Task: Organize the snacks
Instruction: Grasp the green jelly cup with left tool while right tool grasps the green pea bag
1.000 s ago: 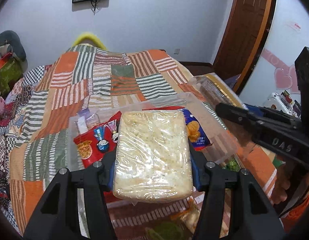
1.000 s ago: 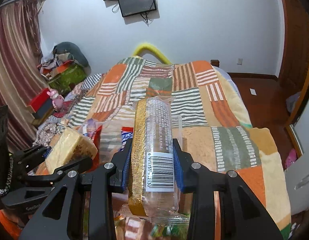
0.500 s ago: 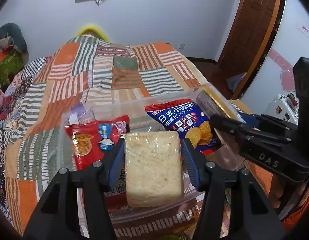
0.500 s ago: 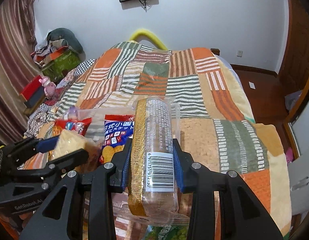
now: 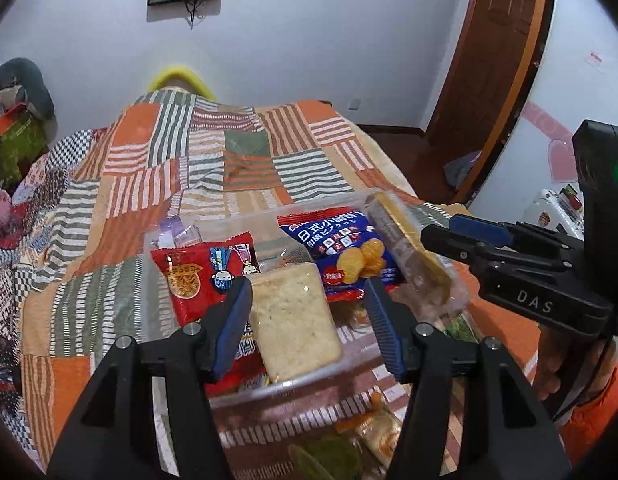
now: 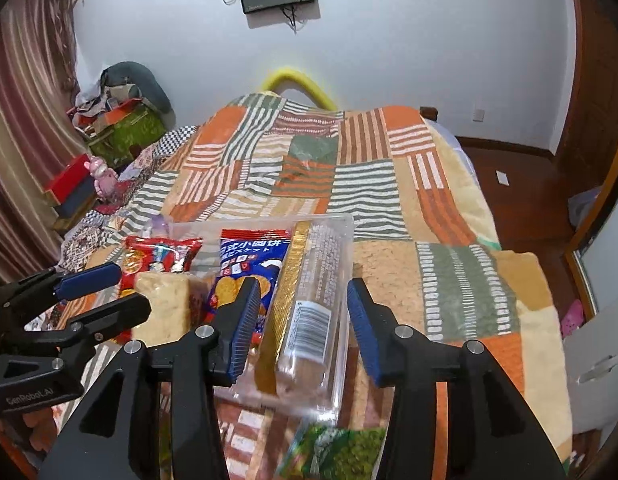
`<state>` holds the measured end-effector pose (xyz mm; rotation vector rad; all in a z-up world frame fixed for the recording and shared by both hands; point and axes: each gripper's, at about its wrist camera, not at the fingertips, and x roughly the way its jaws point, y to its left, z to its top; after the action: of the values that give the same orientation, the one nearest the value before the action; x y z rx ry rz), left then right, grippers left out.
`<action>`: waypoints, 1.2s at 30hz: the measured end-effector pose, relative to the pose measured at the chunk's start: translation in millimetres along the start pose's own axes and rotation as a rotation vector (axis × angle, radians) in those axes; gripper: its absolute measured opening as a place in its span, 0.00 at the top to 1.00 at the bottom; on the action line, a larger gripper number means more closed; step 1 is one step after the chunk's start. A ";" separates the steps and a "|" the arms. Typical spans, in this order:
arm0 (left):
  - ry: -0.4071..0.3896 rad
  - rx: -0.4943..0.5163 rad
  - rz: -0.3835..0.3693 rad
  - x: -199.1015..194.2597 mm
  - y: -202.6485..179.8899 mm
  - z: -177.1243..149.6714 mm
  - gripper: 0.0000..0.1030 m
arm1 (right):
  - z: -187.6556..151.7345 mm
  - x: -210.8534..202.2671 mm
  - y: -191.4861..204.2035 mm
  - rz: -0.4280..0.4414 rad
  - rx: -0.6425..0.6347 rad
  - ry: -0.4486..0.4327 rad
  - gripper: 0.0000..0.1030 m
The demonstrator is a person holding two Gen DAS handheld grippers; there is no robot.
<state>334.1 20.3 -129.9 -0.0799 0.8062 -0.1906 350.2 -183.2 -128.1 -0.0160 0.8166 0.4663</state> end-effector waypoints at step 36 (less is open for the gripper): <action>0.232 -0.077 -0.043 8.1 -0.3 -118.1 0.35 | -93.1 -23.3 -17.6 -0.033 0.007 0.125 0.39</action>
<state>254.0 18.5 -217.1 -0.1499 1.0439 -0.2120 278.6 -226.0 -178.8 -0.0521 0.9392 0.4348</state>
